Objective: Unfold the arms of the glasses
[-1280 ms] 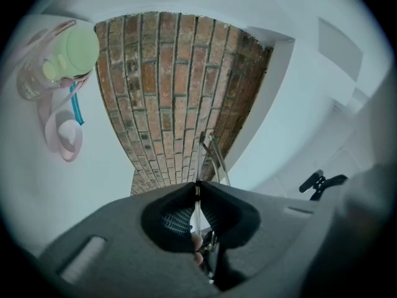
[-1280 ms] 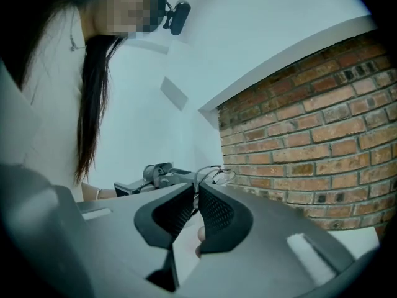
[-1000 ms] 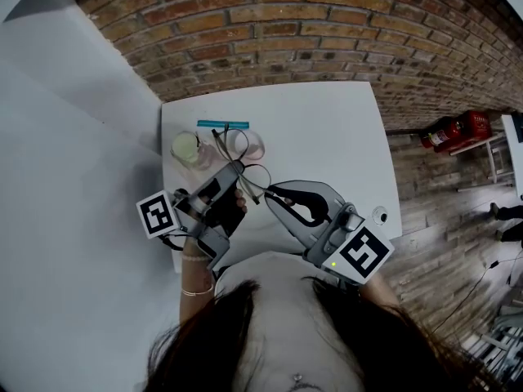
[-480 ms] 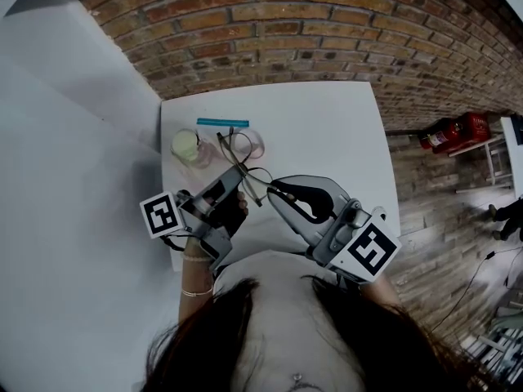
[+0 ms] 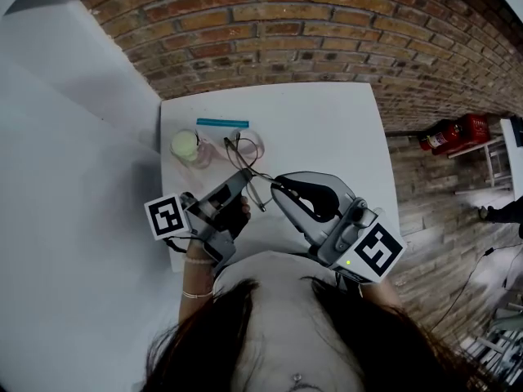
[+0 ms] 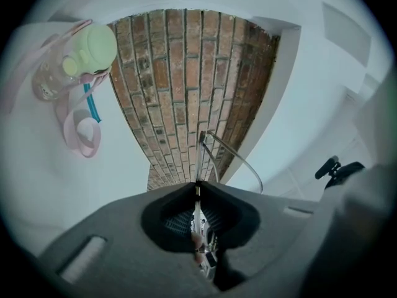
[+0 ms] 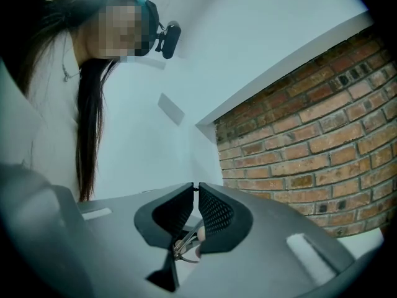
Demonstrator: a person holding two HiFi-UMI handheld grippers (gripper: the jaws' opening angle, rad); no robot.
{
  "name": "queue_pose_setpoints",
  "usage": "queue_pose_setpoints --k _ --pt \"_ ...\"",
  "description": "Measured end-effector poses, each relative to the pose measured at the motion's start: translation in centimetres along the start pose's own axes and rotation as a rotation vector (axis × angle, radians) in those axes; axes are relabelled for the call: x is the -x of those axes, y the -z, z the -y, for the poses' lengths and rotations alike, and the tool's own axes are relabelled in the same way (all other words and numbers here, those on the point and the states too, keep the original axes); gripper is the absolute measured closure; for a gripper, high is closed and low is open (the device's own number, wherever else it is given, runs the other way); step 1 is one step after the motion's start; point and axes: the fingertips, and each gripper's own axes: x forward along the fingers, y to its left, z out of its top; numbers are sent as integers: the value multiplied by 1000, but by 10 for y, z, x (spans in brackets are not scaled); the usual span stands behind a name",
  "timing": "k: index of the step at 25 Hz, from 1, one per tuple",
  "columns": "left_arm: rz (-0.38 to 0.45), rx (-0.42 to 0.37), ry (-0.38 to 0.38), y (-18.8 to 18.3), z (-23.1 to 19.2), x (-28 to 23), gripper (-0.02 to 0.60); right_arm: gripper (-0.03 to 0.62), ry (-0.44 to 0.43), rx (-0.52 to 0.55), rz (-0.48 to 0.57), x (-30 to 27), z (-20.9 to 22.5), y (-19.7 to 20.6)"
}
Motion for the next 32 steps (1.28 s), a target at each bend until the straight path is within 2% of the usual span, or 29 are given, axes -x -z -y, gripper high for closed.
queue_pose_setpoints --k 17,29,32 --pt "-46 14 -21 16 -7 -1 560 562 13 2 20 0 5 -13" --pt "-62 33 -29 27 -10 -2 560 562 21 14 -20 4 10 -6" --pt "-65 38 -34 28 -11 -1 560 562 12 1 11 0 9 -14"
